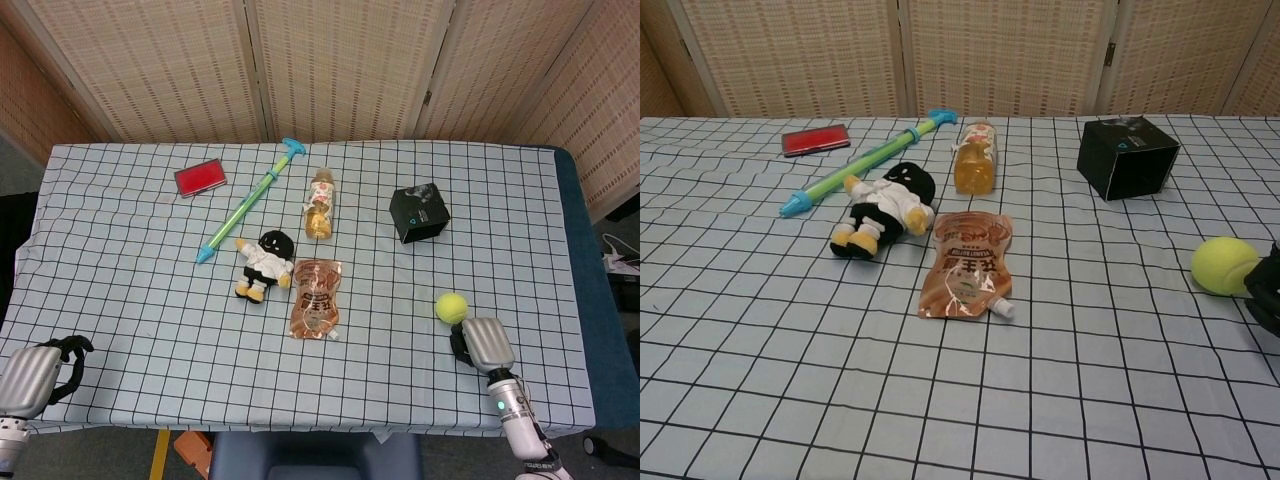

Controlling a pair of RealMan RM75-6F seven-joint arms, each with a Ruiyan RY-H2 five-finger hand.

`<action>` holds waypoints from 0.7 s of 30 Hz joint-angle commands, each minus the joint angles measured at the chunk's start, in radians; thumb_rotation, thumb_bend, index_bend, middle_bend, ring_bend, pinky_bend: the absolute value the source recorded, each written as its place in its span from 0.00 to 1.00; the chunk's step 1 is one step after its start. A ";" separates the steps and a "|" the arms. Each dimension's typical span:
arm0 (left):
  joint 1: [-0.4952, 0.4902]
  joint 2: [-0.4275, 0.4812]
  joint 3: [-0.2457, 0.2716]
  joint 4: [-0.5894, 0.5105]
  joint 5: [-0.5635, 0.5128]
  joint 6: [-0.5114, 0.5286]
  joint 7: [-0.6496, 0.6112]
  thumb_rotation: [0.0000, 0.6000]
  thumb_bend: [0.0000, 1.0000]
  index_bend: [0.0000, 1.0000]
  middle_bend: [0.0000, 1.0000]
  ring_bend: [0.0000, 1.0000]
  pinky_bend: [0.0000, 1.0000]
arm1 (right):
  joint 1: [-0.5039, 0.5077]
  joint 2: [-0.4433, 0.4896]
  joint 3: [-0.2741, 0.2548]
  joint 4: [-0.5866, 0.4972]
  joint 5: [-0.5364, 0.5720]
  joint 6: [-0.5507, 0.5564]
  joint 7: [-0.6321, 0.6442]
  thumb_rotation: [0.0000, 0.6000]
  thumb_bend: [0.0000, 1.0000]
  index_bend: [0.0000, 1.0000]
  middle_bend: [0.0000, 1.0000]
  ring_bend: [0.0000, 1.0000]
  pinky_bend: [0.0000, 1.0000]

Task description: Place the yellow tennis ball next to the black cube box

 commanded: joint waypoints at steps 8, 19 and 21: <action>0.000 0.001 0.000 0.000 0.000 0.001 -0.001 1.00 0.58 0.44 0.49 0.49 0.59 | 0.019 -0.019 0.009 0.034 -0.007 -0.009 0.026 1.00 0.77 0.87 0.80 0.73 0.91; 0.000 0.002 -0.001 0.001 0.000 0.001 -0.008 1.00 0.58 0.44 0.49 0.49 0.59 | 0.041 -0.044 0.018 0.083 -0.011 -0.022 0.053 1.00 0.77 0.87 0.80 0.72 0.91; 0.000 0.002 0.000 0.001 0.000 0.000 -0.009 1.00 0.58 0.44 0.49 0.49 0.59 | 0.045 -0.048 0.020 0.092 -0.011 -0.026 0.058 1.00 0.77 0.87 0.80 0.72 0.91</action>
